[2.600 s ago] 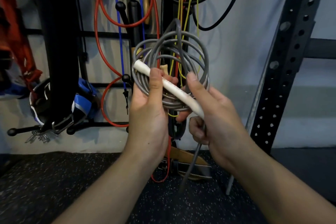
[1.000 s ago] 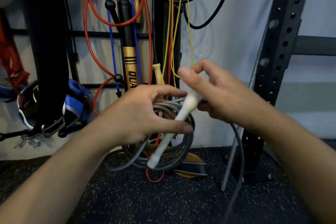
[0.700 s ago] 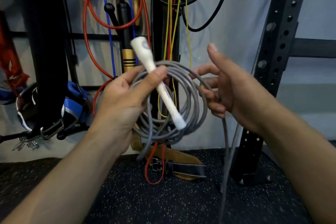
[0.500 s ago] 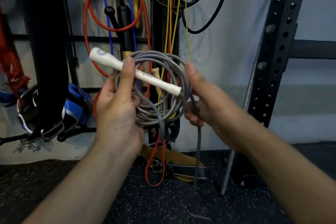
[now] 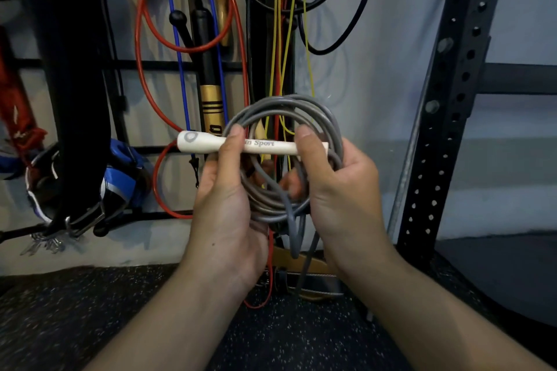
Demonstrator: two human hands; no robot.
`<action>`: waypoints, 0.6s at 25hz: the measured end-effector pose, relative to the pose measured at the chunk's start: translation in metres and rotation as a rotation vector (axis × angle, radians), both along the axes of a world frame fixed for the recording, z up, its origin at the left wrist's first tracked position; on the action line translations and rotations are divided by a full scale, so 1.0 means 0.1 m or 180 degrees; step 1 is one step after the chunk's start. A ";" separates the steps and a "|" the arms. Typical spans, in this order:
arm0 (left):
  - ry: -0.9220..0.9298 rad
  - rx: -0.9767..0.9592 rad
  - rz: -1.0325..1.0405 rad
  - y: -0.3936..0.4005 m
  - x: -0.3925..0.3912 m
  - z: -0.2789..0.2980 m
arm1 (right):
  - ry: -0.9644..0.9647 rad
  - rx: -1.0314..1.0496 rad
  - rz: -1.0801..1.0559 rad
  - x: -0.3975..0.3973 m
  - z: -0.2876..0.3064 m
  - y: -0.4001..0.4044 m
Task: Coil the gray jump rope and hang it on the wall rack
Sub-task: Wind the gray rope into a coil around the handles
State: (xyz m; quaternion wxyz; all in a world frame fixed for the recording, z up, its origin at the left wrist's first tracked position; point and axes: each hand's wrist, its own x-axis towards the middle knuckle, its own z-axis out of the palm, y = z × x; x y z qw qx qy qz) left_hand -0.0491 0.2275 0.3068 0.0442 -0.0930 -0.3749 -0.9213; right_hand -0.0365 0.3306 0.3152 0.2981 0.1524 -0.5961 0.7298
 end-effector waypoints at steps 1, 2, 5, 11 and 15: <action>-0.0015 -0.0085 -0.0072 -0.02 -0.01 -0.01 | -0.0026 -0.0048 0.0016 -0.02 0.02 0.04; -0.0021 -0.0179 -0.0108 -0.06 -0.02 -0.01 | -0.0032 -0.0047 0.0057 -0.04 0.04 0.08; 0.0007 -0.0382 -0.0053 -0.22 -0.10 -0.02 | 0.0005 0.0182 0.0210 -0.09 0.12 0.24; 0.1386 -0.2107 0.0470 -0.71 -0.27 0.24 | -0.0021 0.0984 0.0671 -0.15 0.25 0.48; 0.2145 -0.3601 -0.0134 -0.74 -0.28 0.36 | -0.0024 0.1532 0.0855 -0.13 0.24 0.44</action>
